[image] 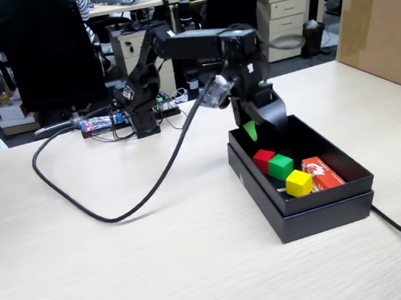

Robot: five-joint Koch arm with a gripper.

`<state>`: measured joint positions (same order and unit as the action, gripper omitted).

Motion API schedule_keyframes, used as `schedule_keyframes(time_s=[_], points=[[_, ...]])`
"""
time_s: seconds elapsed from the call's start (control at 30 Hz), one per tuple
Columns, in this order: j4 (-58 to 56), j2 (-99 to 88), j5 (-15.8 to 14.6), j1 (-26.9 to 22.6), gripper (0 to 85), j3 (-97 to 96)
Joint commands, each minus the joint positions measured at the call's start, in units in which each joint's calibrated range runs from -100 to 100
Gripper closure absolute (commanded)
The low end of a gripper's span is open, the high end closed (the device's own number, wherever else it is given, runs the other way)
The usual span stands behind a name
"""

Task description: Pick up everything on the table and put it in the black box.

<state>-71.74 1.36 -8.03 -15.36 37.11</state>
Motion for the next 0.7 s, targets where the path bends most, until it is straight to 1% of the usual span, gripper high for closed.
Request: schedule_keyframes(time_s=[0.0, 0.1, 0.27, 0.5, 0.67], points=[[0.9, -15.3, 0.2, 1.4, 38.8, 0.8], [0.9, -25.3, 0.3, 3.6, 37.2, -3.5], [3.4, -40.3, 3.3, 8.3, 37.4, -12.7], [4.0, -59.2, 5.0, 13.7, 36.2, -26.4], [12.7, -76.1, 7.4, 16.9, 35.9, -47.6]])
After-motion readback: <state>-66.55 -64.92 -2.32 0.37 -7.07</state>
